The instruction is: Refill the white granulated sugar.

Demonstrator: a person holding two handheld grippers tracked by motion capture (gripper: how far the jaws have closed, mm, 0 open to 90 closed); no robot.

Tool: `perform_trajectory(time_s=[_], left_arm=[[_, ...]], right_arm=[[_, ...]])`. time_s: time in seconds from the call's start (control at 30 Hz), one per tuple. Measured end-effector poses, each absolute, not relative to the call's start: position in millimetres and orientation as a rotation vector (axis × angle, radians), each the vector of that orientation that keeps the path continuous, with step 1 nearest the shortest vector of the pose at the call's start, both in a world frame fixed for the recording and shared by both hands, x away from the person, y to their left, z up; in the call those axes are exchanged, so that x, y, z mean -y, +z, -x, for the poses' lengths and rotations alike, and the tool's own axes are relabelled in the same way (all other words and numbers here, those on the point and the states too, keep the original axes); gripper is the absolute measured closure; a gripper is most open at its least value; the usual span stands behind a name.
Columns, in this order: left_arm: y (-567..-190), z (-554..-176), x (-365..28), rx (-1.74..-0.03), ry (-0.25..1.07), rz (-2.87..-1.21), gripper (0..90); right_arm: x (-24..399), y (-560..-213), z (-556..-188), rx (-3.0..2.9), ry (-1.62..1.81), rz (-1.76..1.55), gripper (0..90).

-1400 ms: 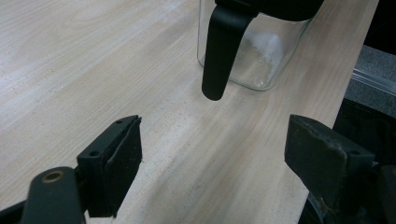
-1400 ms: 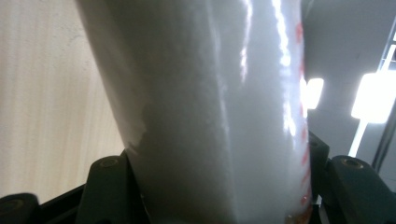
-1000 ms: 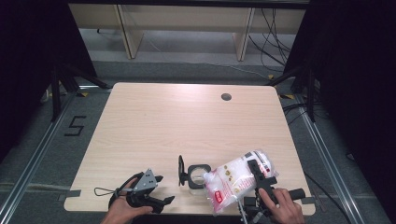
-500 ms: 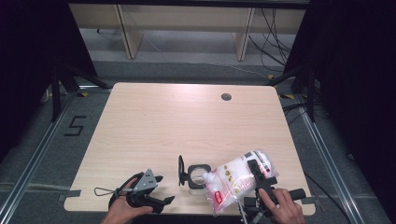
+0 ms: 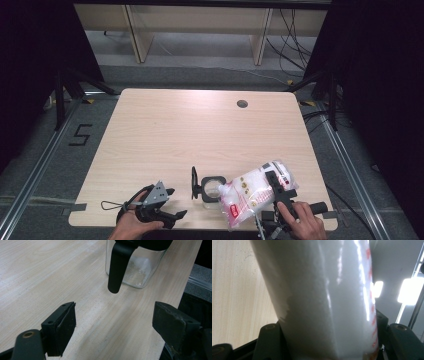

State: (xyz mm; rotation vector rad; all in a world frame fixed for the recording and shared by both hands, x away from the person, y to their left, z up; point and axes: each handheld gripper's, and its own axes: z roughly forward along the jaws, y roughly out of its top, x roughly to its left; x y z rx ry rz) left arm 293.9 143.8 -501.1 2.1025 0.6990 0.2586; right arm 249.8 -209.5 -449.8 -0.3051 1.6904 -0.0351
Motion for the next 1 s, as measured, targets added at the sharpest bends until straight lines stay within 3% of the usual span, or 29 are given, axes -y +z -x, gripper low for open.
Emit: perform_trajectory(time_s=[1.0], left_arm=[[-501.3,-294.0,-143.5,-0.701,0.258,-2.1,18.6]], right_arm=[[210.5,-449.3,-249.5,-1.691,-0.034,0.31,41.6]])
